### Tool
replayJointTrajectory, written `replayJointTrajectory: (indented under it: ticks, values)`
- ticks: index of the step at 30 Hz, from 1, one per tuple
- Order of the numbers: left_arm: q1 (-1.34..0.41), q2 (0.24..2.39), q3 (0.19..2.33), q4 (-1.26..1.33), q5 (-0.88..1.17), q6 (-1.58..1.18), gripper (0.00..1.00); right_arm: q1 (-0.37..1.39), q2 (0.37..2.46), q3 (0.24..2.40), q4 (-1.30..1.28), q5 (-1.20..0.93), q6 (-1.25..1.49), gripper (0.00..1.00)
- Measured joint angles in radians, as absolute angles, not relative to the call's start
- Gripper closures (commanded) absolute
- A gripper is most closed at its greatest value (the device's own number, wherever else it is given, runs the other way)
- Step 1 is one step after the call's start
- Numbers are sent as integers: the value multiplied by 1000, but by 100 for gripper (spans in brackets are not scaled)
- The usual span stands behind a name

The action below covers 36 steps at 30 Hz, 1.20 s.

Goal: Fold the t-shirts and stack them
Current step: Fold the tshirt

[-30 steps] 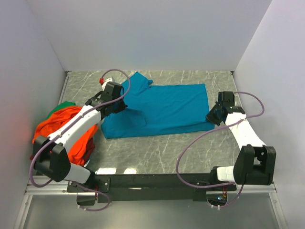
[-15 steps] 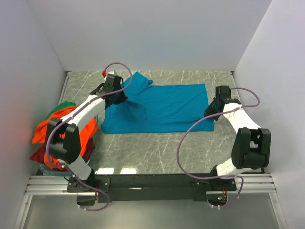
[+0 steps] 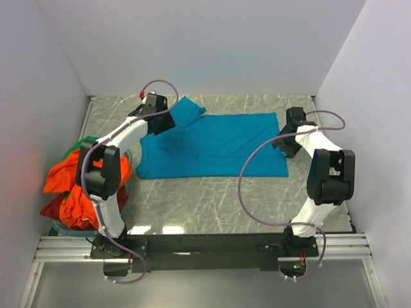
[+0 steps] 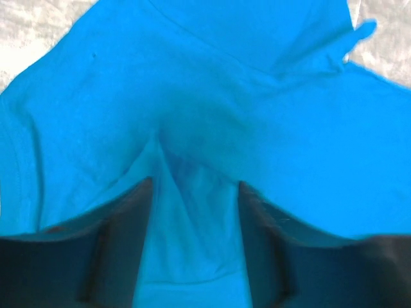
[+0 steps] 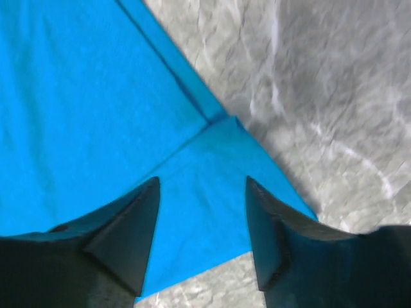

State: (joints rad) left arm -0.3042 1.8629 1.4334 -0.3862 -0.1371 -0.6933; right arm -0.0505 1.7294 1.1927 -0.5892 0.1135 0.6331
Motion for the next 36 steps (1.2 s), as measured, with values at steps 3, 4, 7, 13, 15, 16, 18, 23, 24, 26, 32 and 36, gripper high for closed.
replayJointTrajectory:
  ticks: [3,4,7,13,15,16,18,23,24,26,32,36]
  values:
    - [-295,1893,1467,-393,-143,-693,12,-48,1753,1224,-596,137,622,15]
    - [-292,1897,1478,-398,-148,-695,5,-45,1751,1225,-596,140,616,14]
    - [-289,1892,1492,-407,-156,-701,0,-34,1737,1225,-600,147,593,13]
    - [-289,1801,1366,-380,-123,-734,1,73,1674,1213,-595,146,543,12]
    - [-289,1757,1290,-361,-99,-752,0,126,1660,1206,-581,125,525,12]
    - [-289,1739,1255,-360,-87,-761,1,155,1660,1204,-575,111,518,12]
    - [-289,1712,1188,-345,-69,-778,1,201,1666,1202,-567,87,506,11]
    - [-289,1701,1060,-315,-26,-807,1,277,1703,1181,-521,6,500,12]
    - [-289,1699,1036,-306,-19,-812,0,278,1708,1166,-511,-11,500,11]
    - [-289,1687,981,-284,-10,-825,1,277,1710,1123,-493,-32,504,11]
    - [-289,1591,857,-215,9,-861,1,277,1700,1010,-453,-63,509,12]
    - [-290,1542,803,-191,14,-881,0,277,1643,927,-374,-77,509,12]
